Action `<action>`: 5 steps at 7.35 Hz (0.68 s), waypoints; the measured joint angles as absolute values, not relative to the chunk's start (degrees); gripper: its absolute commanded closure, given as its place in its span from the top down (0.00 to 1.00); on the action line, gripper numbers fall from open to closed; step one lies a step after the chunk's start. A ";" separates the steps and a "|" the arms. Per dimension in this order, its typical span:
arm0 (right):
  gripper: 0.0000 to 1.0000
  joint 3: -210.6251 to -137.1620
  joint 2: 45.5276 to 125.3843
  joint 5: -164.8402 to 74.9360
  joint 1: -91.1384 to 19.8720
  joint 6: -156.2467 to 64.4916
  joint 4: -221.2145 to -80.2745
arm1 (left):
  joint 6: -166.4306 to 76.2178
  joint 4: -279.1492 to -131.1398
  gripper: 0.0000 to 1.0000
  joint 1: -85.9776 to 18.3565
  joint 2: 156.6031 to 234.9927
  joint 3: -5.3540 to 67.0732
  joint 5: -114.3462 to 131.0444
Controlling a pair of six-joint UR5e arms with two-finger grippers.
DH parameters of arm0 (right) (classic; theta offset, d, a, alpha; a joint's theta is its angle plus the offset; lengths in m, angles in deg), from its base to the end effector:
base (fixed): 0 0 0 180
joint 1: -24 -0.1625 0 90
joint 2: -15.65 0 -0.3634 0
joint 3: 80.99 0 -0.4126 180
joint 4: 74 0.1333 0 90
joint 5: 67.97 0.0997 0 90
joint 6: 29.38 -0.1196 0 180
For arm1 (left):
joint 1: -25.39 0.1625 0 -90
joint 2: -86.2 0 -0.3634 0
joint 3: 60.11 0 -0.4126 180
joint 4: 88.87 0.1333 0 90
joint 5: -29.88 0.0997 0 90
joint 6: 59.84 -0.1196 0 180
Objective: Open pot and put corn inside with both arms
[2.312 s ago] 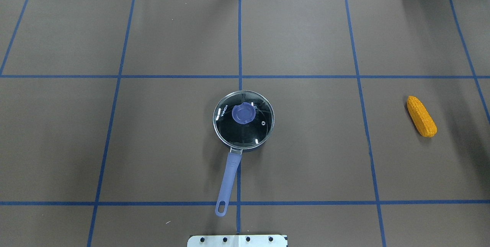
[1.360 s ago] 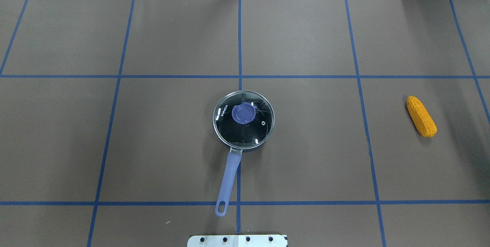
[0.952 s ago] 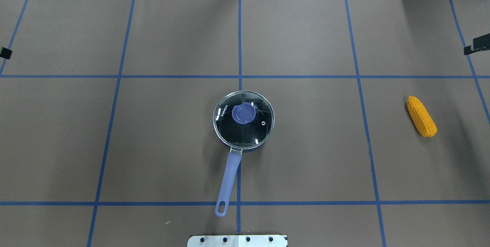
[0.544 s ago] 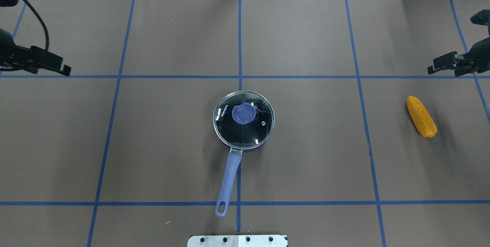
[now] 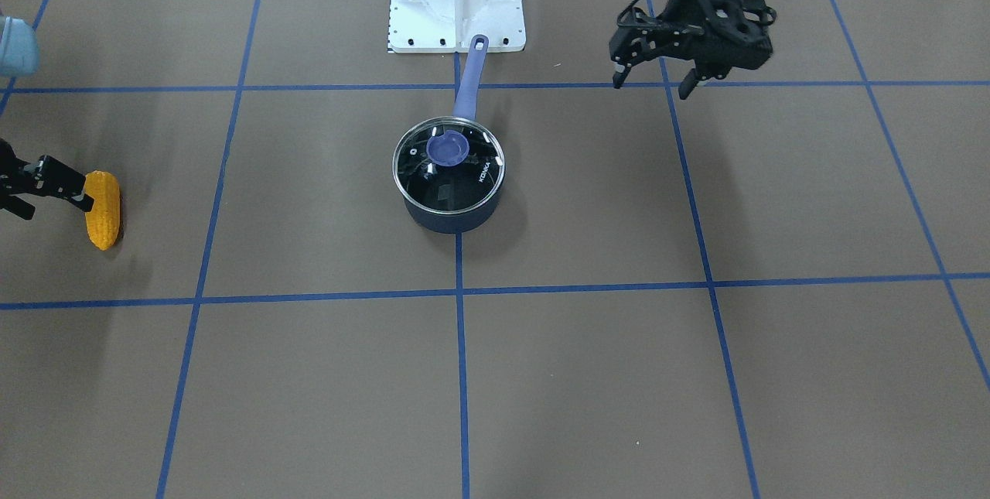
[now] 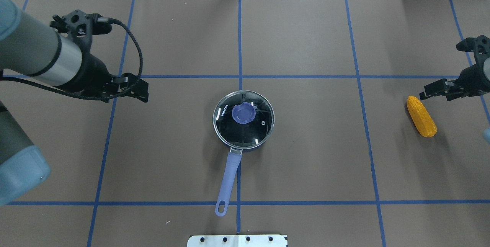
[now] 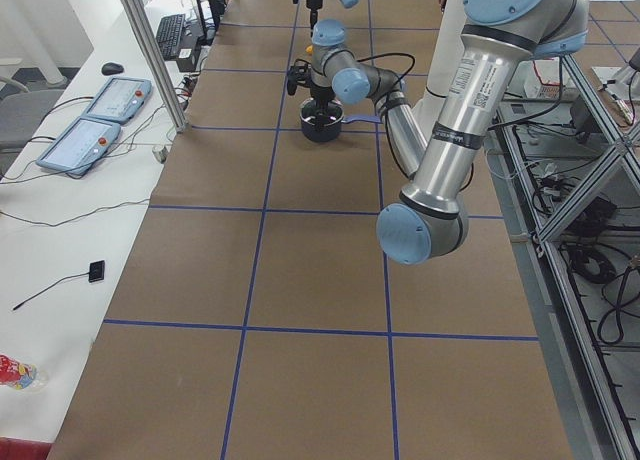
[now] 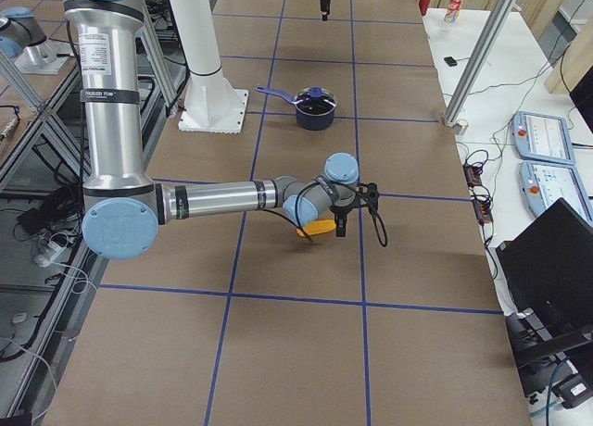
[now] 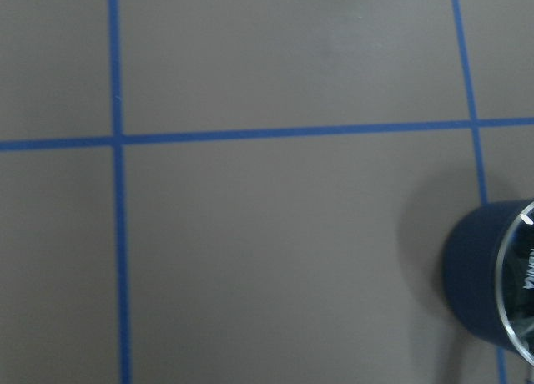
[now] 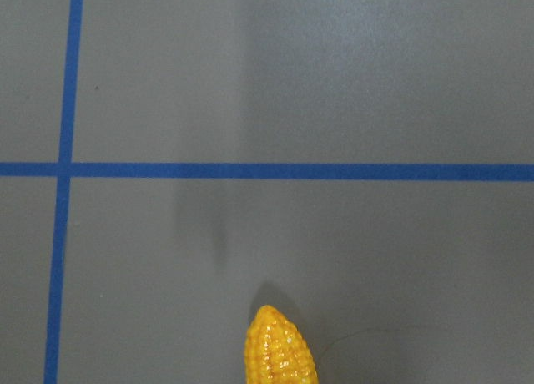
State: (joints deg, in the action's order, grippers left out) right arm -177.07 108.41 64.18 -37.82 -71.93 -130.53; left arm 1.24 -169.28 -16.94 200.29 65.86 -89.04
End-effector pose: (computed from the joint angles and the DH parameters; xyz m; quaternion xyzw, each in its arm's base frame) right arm -0.2023 -0.4899 0.5129 0.0426 -0.4487 -0.0018 0.8927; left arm 0.3177 -0.3914 0.1264 0.0569 0.4671 0.0035 0.8824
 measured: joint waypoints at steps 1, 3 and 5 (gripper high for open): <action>1.00 -178.06 109.22 63.31 -36.65 -72.37 -130.27 | 4.31 -166.72 0.98 -13.50 203.12 66.27 -86.88; 1.00 -178.45 109.50 60.33 -33.62 -74.04 -129.62 | 9.53 -165.43 0.98 -6.66 207.79 64.42 -81.11; 1.00 -177.96 109.49 58.07 -32.04 -74.05 -129.40 | 13.50 -165.36 0.98 -2.74 213.15 59.45 -77.44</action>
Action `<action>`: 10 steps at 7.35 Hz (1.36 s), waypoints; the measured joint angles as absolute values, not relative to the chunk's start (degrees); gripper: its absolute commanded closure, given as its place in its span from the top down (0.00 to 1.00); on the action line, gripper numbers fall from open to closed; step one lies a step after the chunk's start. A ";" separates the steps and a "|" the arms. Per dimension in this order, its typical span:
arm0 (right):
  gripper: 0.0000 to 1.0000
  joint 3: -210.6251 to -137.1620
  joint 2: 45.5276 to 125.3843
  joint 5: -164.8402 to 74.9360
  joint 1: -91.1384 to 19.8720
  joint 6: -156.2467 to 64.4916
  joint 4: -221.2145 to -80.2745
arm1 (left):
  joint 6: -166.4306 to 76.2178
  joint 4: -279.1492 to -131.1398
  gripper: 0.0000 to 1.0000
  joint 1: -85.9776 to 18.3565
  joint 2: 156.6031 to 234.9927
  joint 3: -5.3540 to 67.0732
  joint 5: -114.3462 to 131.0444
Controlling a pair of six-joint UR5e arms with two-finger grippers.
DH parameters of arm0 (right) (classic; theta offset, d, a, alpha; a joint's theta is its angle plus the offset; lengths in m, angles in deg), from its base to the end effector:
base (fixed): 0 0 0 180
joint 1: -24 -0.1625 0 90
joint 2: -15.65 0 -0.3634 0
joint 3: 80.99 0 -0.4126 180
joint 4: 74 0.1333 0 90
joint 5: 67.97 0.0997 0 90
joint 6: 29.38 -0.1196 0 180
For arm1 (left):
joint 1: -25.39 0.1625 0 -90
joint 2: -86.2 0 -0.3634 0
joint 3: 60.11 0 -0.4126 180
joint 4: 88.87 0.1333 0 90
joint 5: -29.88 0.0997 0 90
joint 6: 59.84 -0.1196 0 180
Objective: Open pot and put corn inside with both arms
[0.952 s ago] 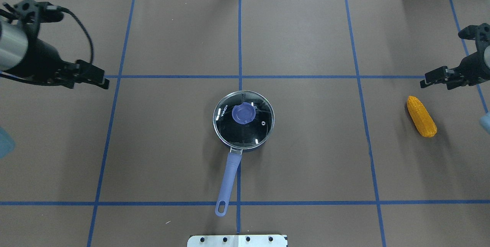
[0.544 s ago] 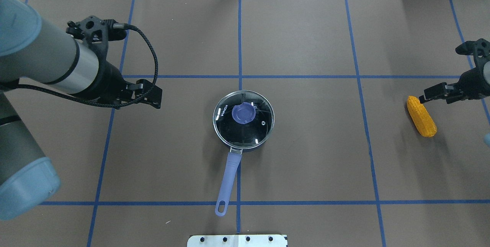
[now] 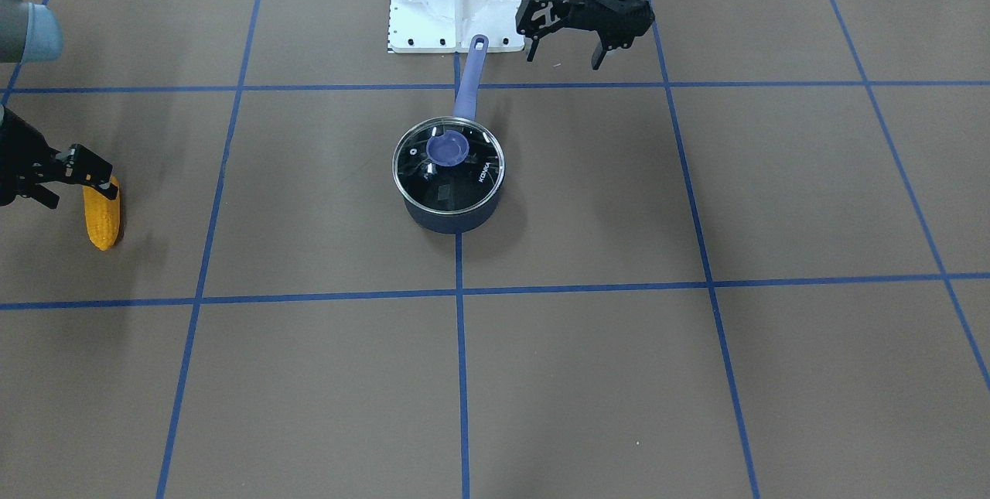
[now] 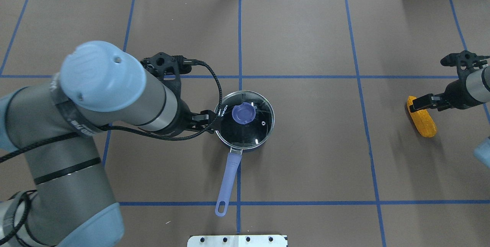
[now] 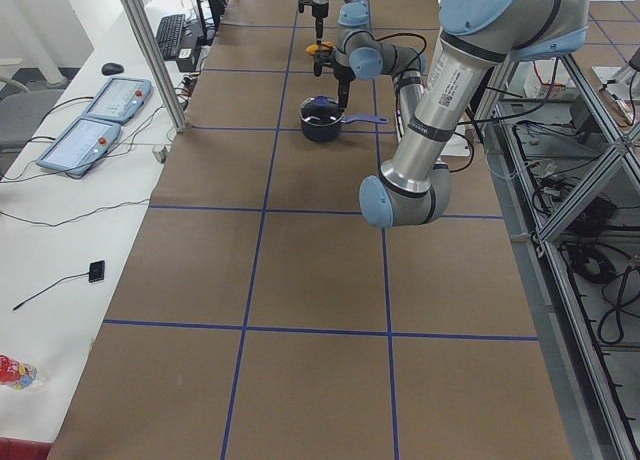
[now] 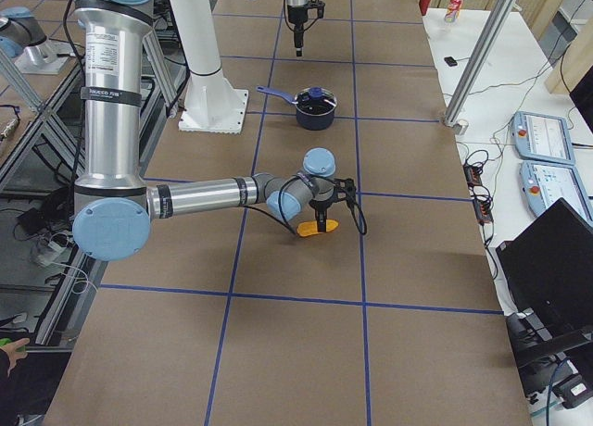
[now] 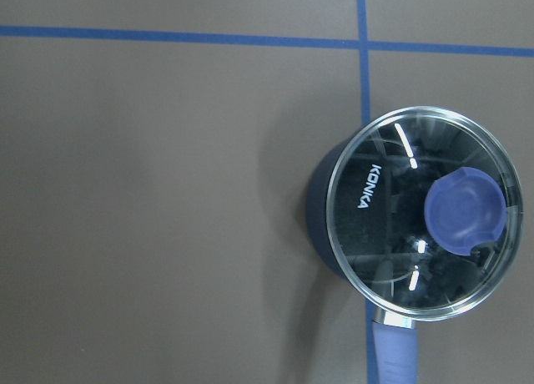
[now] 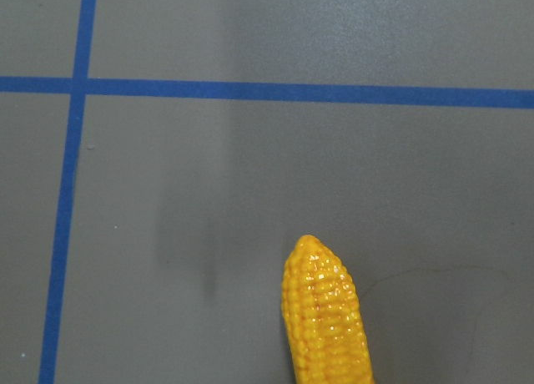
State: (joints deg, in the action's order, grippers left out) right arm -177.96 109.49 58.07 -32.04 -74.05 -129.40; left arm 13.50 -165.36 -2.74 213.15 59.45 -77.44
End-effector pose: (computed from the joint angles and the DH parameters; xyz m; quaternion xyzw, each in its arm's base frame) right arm -0.2415 -0.4712 0.5180 0.0524 -0.4213 -0.0156 0.9053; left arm 0.4249 -0.3380 0.0636 0.0435 0.4592 -0.0216 0.8870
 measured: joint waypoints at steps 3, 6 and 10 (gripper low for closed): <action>0.99 -176.58 109.01 56.57 -31.18 -73.68 -129.31 | 15.76 -165.65 0.98 -0.89 219.08 52.59 -75.67; 0.69 -174.02 108.83 55.77 -29.99 -73.72 -127.20 | 15.81 -166.00 0.98 -0.79 221.70 49.22 -75.52; 0.10 -171.52 108.29 53.39 -28.49 -74.25 -124.82 | 15.91 -169.78 0.98 -0.79 223.29 44.22 -75.33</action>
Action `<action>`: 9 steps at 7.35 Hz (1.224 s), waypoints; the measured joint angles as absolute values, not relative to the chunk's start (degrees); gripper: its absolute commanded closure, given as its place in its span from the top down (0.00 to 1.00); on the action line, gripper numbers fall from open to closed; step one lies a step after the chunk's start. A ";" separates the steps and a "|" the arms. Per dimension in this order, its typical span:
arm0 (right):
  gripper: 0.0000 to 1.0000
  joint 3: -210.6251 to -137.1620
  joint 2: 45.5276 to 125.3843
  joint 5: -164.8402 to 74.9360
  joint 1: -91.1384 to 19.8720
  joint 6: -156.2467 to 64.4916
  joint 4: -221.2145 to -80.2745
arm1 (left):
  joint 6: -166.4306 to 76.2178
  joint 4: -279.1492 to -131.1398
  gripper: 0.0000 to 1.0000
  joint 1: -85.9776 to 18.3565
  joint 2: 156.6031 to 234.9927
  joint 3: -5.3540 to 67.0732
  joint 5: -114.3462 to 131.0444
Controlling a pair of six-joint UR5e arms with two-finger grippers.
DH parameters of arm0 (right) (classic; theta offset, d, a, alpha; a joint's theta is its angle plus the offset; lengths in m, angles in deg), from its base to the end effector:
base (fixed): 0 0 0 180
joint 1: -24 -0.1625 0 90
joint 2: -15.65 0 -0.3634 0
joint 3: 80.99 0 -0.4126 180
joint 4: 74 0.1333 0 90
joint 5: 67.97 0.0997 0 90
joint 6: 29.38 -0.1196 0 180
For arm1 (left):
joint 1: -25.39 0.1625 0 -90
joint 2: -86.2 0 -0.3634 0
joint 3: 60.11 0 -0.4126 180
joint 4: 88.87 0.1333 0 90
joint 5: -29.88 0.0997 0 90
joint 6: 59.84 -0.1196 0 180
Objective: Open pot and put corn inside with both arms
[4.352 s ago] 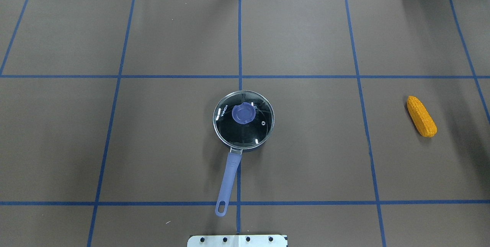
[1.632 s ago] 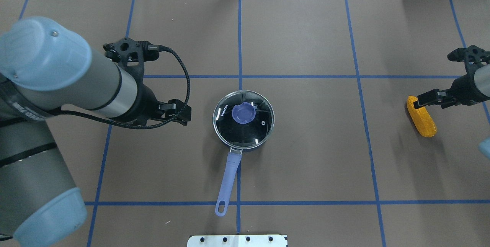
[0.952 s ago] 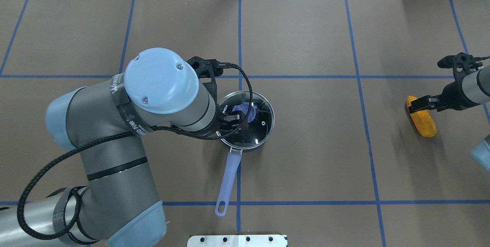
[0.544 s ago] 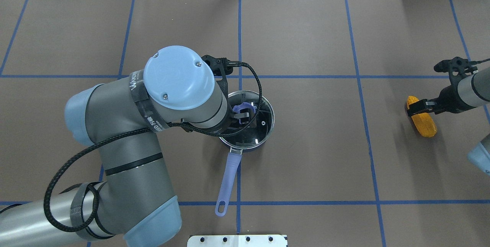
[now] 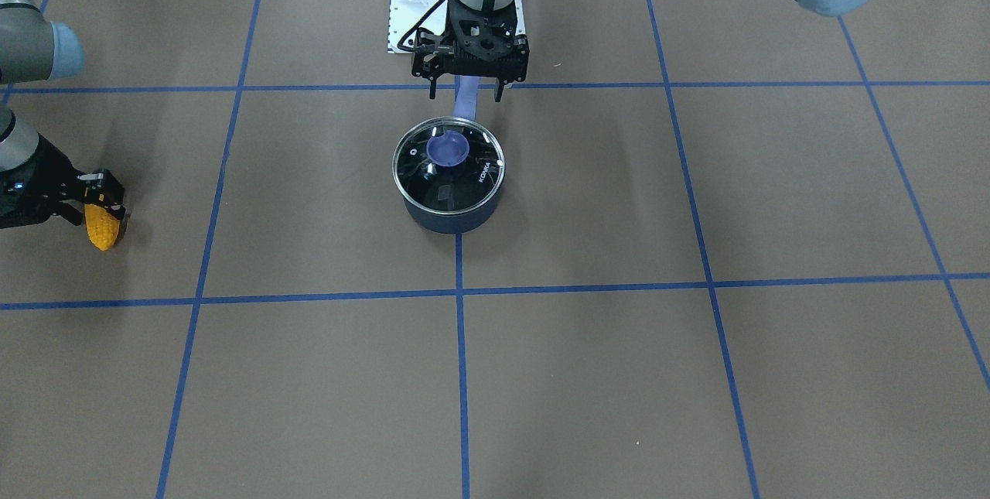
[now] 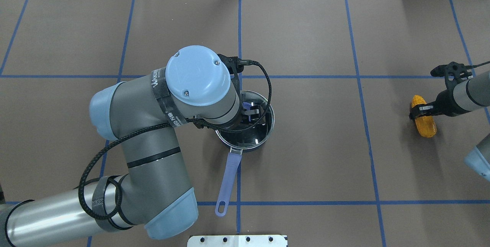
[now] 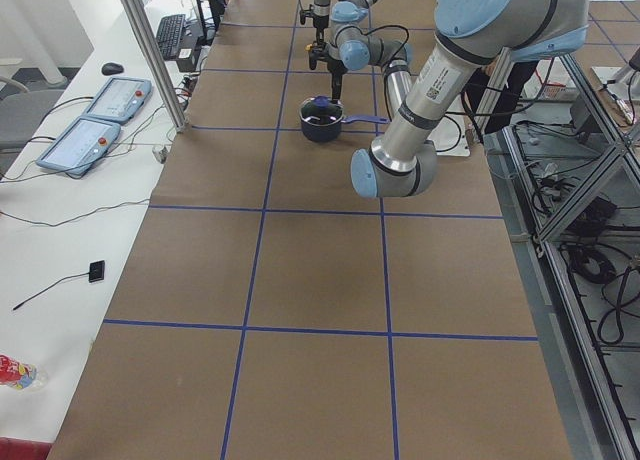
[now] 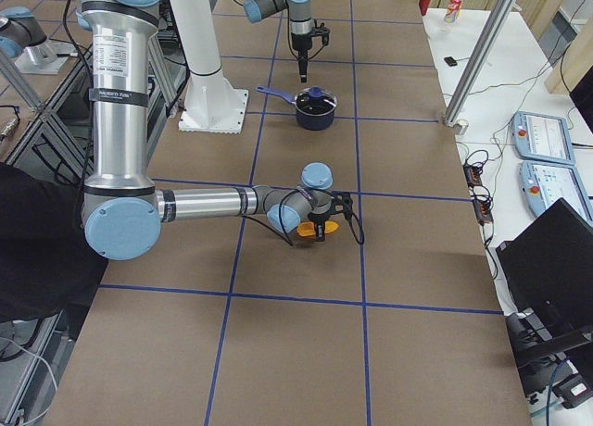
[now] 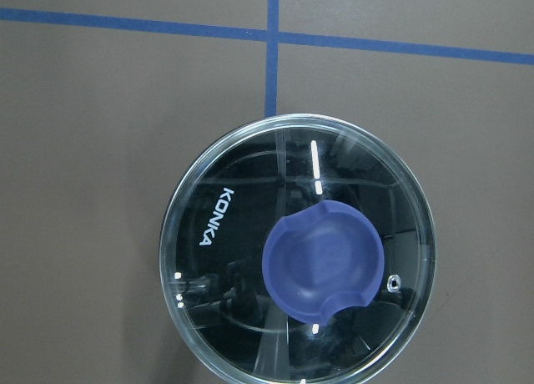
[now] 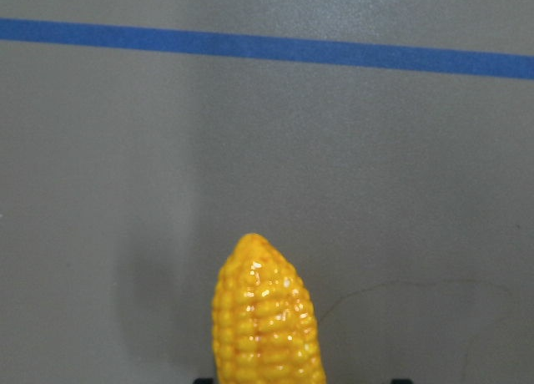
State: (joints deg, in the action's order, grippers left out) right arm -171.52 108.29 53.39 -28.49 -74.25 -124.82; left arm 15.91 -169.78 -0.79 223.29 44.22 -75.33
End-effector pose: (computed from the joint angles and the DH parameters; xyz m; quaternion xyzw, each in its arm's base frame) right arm -0.2704 -0.4690 0.5621 0.0616 -0.3944 -0.0271 0.9165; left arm 0.5077 -0.3632 0.0392 0.0396 0.4512 -0.0344 0.8909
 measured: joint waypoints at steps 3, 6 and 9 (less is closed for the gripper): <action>0.11 -172.53 107.17 53.53 -28.50 -74.51 -124.85 | 15.92 -173.27 0.98 -0.80 223.72 41.14 -75.27; 0.11 -174.41 105.39 58.99 -33.29 -74.53 -125.90 | 16.16 -175.28 0.98 -0.88 225.97 36.41 -74.84; 0.11 -175.57 101.54 64.05 -38.39 -74.39 -131.66 | 15.80 -175.70 0.98 -1.27 226.80 34.00 -74.31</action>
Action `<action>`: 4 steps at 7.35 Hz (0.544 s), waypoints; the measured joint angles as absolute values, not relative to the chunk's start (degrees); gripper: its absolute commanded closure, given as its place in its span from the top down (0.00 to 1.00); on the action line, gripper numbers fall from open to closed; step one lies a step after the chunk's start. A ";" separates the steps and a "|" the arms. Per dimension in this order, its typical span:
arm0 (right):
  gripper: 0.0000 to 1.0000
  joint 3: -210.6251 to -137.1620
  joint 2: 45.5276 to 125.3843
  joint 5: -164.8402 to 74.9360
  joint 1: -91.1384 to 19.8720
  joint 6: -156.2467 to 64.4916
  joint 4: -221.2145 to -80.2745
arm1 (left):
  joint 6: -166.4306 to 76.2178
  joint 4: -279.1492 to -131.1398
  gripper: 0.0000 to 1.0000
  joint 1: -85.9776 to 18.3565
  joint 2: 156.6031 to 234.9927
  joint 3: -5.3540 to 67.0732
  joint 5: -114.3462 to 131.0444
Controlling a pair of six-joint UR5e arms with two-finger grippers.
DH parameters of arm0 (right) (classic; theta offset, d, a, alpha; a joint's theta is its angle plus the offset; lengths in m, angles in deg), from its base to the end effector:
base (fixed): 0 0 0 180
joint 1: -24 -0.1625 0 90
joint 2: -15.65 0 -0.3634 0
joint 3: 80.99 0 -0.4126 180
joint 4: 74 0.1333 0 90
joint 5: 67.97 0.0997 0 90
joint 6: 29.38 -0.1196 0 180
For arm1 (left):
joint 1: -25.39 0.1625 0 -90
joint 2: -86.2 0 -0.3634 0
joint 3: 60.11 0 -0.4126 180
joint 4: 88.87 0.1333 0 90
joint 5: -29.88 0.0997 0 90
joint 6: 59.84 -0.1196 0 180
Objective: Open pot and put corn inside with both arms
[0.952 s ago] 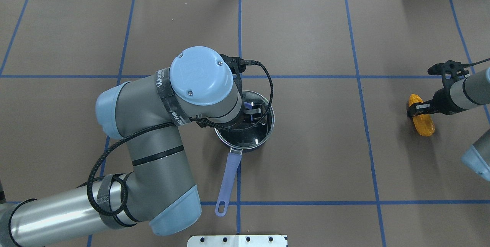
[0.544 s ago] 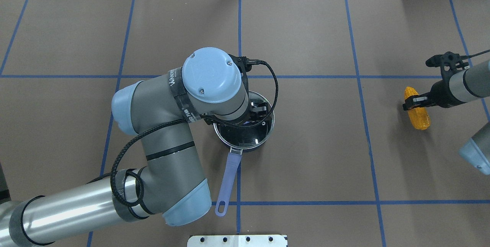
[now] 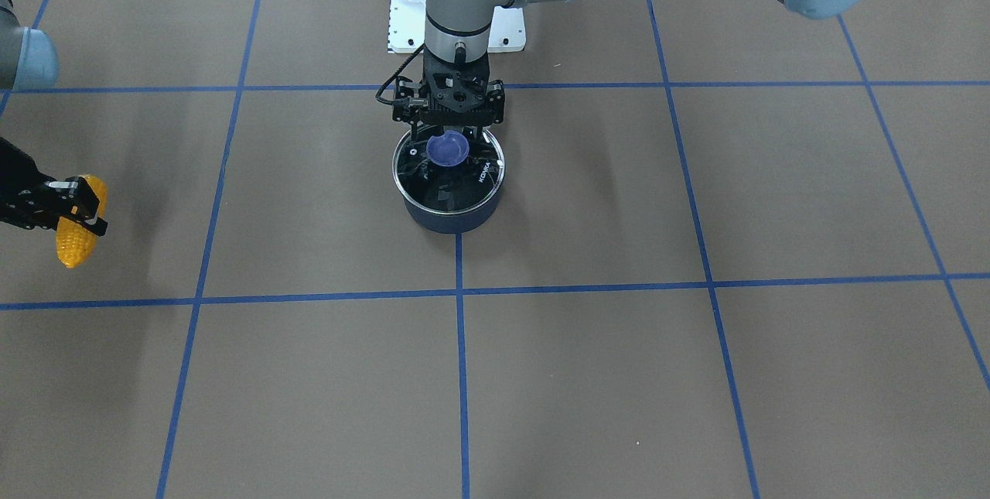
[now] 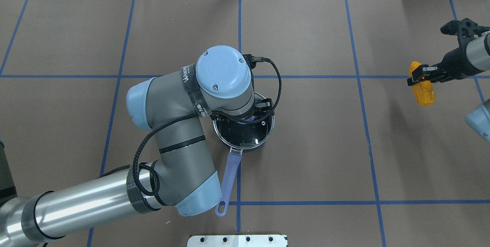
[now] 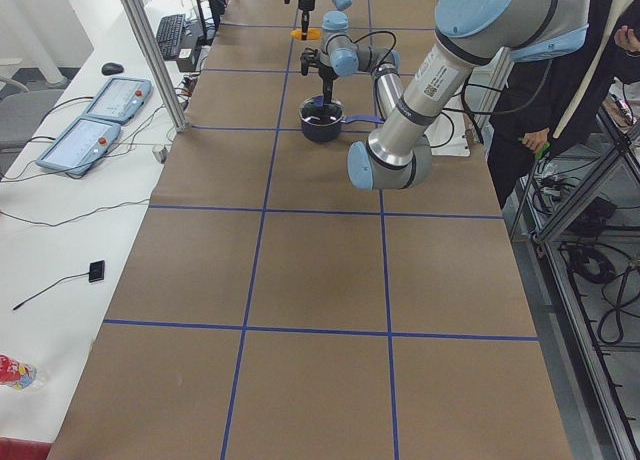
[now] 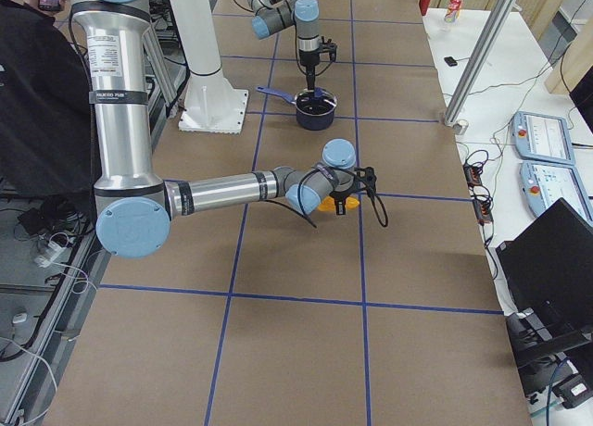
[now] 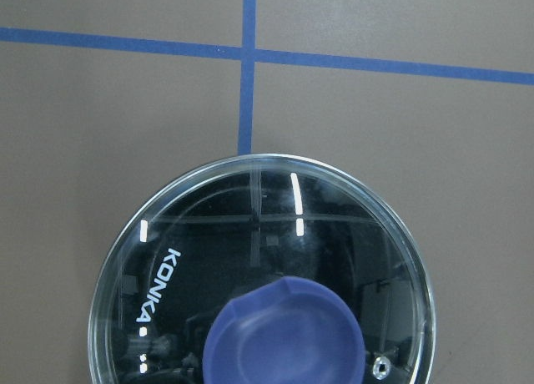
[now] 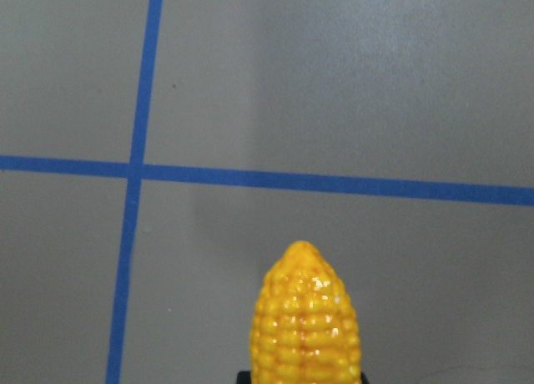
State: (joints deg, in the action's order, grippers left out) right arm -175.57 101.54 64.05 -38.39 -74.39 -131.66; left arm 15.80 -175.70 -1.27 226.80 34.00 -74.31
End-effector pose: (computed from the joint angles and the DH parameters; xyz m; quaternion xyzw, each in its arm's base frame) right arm -0.2158 -0.5275 0.4642 0.0648 -0.4643 0.0080 0.8833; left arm 0.5539 -0.3944 0.0504 0.0470 0.4431 -0.0423 0.8943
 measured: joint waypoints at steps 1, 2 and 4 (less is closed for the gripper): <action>0.11 -175.83 101.08 64.33 -38.76 -74.38 -132.58 | 15.76 -175.75 0.98 -1.41 227.46 32.95 -74.28; 0.11 -175.94 100.91 64.47 -38.99 -74.36 -132.97 | 15.73 -175.81 0.98 -1.46 228.05 32.06 -74.13; 0.12 -175.99 100.83 64.62 -39.30 -74.30 -133.20 | 15.55 -176.08 0.97 -1.57 228.45 30.87 -73.62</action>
